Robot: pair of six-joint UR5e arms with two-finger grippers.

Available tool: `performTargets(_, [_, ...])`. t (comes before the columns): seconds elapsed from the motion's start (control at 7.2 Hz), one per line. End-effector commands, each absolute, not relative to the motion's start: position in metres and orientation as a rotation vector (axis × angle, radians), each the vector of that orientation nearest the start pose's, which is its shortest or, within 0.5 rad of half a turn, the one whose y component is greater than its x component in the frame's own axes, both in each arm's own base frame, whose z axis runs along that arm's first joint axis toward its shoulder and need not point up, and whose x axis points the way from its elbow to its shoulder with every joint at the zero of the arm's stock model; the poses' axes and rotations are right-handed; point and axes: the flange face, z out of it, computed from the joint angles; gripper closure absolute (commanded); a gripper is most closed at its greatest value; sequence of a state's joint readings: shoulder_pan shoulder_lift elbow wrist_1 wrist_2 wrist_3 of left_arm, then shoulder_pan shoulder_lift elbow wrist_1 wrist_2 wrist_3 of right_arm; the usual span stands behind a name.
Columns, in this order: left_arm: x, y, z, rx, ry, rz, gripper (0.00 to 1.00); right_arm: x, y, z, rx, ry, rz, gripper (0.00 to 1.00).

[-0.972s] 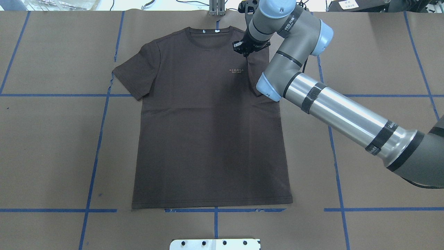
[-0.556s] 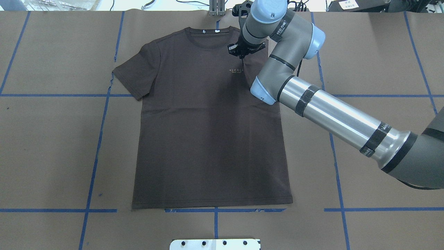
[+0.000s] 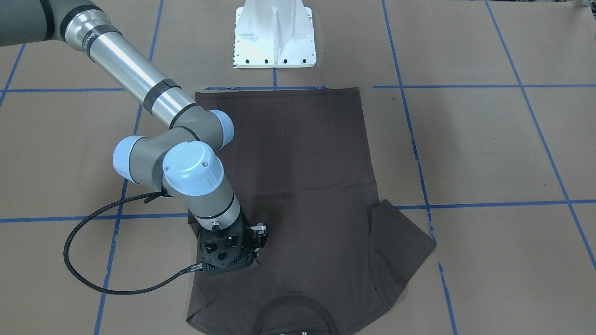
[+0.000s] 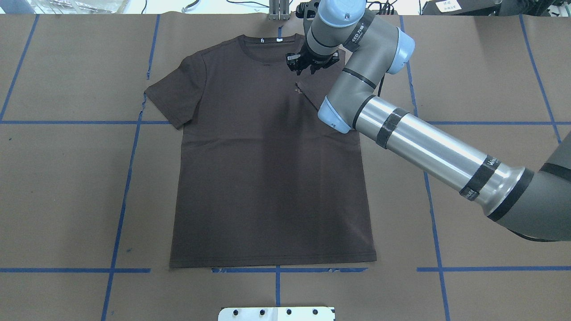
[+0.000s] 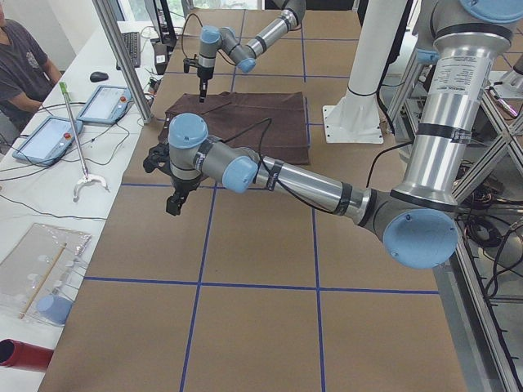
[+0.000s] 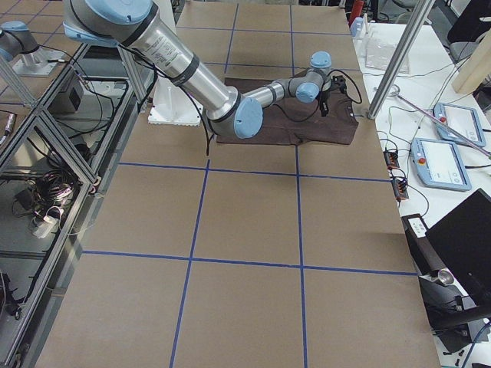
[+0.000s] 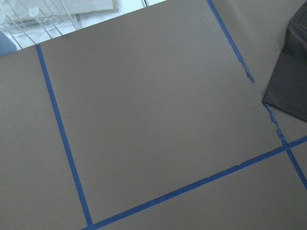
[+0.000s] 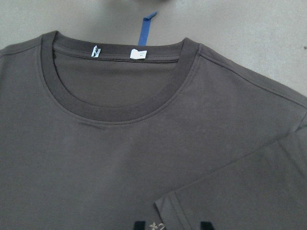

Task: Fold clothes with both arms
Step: 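Release the folded sleeve and raise the right gripper while the left arm approaches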

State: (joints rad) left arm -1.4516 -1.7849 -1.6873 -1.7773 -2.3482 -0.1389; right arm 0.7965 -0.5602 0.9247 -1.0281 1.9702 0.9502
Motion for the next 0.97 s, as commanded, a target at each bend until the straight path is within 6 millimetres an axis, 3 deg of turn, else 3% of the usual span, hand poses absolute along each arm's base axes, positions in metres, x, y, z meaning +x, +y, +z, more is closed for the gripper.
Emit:
performTargets(0.0, [0.096,-0.612,0.398,0.367,0.830,0.086,0.00,-0.524,-0.663,0.198,0.167,-0.952,0.011,0.00])
performTargets(0.14, [0.158,-0.610,0.379,0.340,0.842,0.041,0.00,-0.495,-0.654,0.188,0.119,-0.912,0.030,0.00])
performTargets(0.28, [0.204,-0.605,0.377,0.353,0.878,-0.012,0.00,-0.448,-0.653,0.203,0.081,-0.923,0.051,0.00])
performTargets(0.42, [0.248,-0.620,0.382,0.363,0.915,-0.080,0.00,-0.399,-0.652,0.238,0.052,-0.951,0.057,0.00])
performTargets(0.56, [0.289,-0.635,0.398,0.394,0.887,-0.149,0.00,-0.370,-0.648,0.266,0.070,-0.948,0.023,0.00])
performTargets(0.83, [0.351,-0.636,0.448,0.439,0.838,-0.237,0.00,-0.361,-0.645,0.282,0.076,-0.938,0.014,0.00])
